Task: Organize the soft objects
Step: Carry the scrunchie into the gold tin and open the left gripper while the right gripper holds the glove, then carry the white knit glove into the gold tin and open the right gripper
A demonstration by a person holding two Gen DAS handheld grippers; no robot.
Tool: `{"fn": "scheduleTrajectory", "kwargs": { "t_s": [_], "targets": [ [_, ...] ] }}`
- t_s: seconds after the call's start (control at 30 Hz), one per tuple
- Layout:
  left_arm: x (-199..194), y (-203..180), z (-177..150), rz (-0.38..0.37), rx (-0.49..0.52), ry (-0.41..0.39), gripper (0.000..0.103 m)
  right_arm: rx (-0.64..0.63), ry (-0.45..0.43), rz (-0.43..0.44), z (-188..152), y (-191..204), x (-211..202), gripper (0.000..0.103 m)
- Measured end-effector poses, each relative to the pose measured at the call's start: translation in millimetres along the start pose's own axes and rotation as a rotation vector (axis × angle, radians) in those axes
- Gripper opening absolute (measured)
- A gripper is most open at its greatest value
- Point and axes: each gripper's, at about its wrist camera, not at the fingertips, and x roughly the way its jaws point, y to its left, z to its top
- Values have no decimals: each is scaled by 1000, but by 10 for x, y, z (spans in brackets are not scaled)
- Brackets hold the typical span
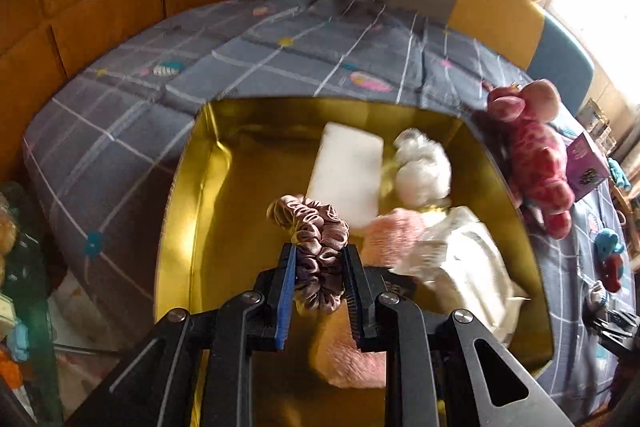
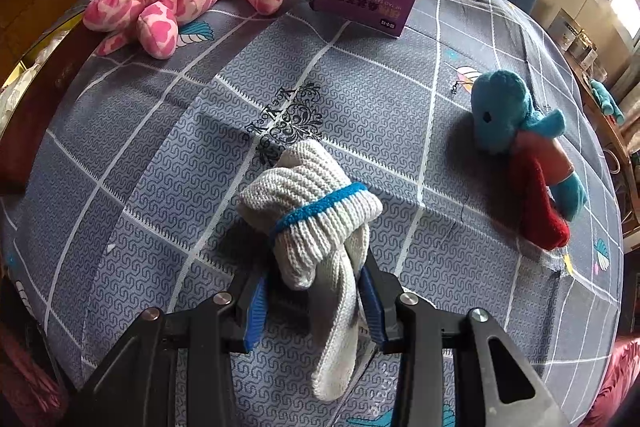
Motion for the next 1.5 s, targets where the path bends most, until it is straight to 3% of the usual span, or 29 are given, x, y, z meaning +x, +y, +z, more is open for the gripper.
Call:
{"fn": "scheduleTrajectory", "kwargs": {
  "t_s": [0.13,0.37,0.53,0.8,1.07,1.23,1.5],
  "targets": [
    [103,54,-5,31,-19,10,38,0,-1,-6,0,0,-1,40],
    [-155,-48,-133,90,7,-67,41,6,1,-19,6,2,-5,39],
    [-455,-245,-240,71,52,-145,50,4,8,-44,17,27,-8,38],
    [-752,-522,-312,12,103,-194,51,31,16,-70,44,48,-49,32],
    [-846,-596,-393,8,118,-200,51,21,-27,-60,120,211,-190,30],
    [-839,-561,-408,12,111,-198,51,10,-105,-17,251,380,-460,30],
    [-796,-460,-401,13,85,-188,51,-96,-221,161,545,999,-907,30]
  ]
}}
